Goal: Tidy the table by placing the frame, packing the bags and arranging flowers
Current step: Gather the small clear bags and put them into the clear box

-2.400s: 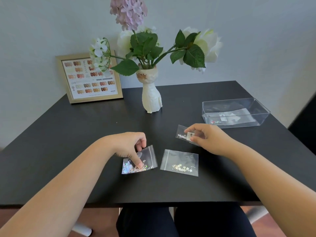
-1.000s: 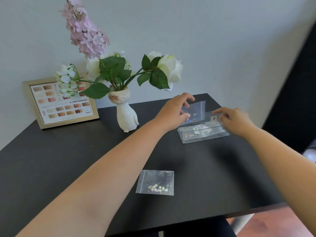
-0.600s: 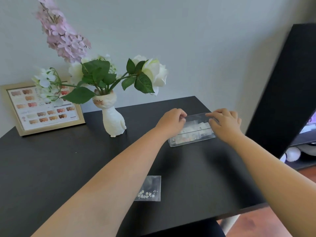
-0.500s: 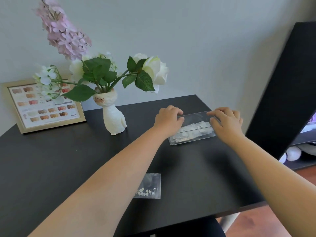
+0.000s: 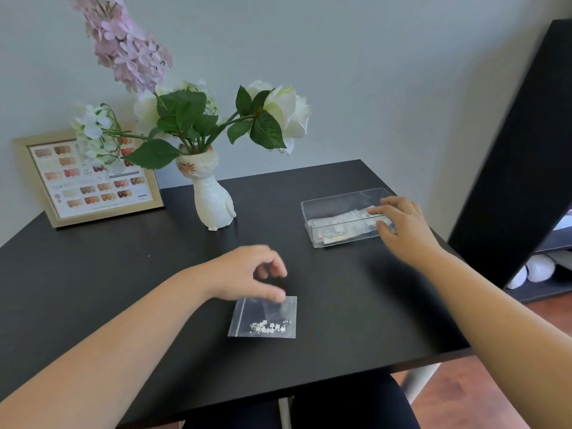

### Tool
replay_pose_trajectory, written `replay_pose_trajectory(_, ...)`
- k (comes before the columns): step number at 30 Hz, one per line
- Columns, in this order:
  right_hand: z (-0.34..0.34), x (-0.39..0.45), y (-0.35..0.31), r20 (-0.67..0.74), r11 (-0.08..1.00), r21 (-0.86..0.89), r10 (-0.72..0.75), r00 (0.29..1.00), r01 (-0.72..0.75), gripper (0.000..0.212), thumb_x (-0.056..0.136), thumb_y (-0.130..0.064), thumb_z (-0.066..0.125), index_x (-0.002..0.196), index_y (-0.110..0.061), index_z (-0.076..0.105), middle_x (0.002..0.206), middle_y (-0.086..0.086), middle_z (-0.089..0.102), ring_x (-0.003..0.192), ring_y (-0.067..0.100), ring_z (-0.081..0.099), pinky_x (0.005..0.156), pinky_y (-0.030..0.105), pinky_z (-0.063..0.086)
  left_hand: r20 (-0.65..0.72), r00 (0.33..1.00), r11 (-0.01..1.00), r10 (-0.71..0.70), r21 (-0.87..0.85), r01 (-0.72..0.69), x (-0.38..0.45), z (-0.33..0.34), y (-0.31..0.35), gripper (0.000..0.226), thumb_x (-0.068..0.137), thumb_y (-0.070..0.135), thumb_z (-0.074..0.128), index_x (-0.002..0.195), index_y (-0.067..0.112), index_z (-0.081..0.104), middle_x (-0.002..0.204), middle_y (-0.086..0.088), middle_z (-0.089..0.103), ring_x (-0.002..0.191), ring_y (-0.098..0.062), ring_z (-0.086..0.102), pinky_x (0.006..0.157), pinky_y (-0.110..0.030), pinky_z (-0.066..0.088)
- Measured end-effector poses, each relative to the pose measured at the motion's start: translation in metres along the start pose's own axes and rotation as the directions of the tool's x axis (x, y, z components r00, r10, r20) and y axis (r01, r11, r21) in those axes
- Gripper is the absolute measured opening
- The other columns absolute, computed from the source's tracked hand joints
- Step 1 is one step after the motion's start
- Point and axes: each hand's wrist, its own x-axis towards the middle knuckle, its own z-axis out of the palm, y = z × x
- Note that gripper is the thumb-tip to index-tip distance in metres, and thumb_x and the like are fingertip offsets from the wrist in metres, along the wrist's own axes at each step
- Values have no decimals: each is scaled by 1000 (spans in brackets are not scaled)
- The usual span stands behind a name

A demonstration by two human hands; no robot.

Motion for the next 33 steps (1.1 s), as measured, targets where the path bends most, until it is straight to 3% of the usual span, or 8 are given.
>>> replay_pose_trajectory(2,2,-3,1,12,1000,-6,-8,1000,8,32,95,-11,53,121,-24,65,138,2,47,134,24,33,105,36,36,195,973,988,-121,115,99,-12,0,-4,69,68,56,85,128,38,55,124,22,47,116,-1,49,97,-26,45)
replay_pose_trajectory(5,4,-5,2,12,1000,-12,-19,1000,20,35,94,-10,52,123,-24,64,137,2,48,133,23,34,99,30,36,224,948,949,-226,270,163,-20,1,-4,89,56,55,91,131,37,46,123,22,42,117,-3,48,99,-32,48)
replay_pose_trajectory(11,14,-12,2,-64,999,-14,-33,997,33,39,91,-4,53,125,-20,63,133,4,52,131,25,37,96,25,31,229,935,937,-271,283,203,-14,5,0,71,56,44,94,112,29,53,116,13,50,101,-10,57,88,-34,53)
replay_pose_trajectory(15,21,-18,7,-77,998,-41,-53,996,50,45,90,-4,53,131,-20,57,136,2,49,138,24,29,101,35,39,215,945,949,-247,251,191,-12,5,-5,55,58,46,92,98,31,57,109,14,48,99,-10,57,83,-33,52)
replay_pose_trajectory(19,23,-18,7,-80,997,-62,-54,995,49,46,89,-5,52,132,-21,55,136,2,49,139,24,29,98,38,41,176,962,962,-209,212,171,-9,5,-8,45,66,42,88,84,28,50,94,14,50,82,-10,53,68,-29,43)
replay_pose_trajectory(25,25,-19,9,-79,991,-115,-81,994,72,47,88,-5,53,133,-20,55,136,4,50,137,26,31,101,41,39,211,958,981,-193,34,190,0,-3,-11,44,76,30,85,95,24,46,81,17,75,74,-7,58,72,-30,44)
replay_pose_trajectory(28,24,-19,7,-87,990,-123,-80,993,69,48,87,-5,53,132,-21,55,138,3,49,138,25,31,96,43,44,183,970,976,-160,-116,183,8,-9,-10,42,79,22,84,105,24,50,89,4,78,85,-15,67,78,-33,53)
replay_pose_trajectory(33,24,-19,7,-86,991,-124,-65,994,54,48,88,-6,51,132,-23,54,140,0,47,140,22,28,91,43,47,18,996,965,-84,-246,86,27,-19,5,41,76,19,86,105,31,59,106,-7,69,79,-18,65,73,-31,61)
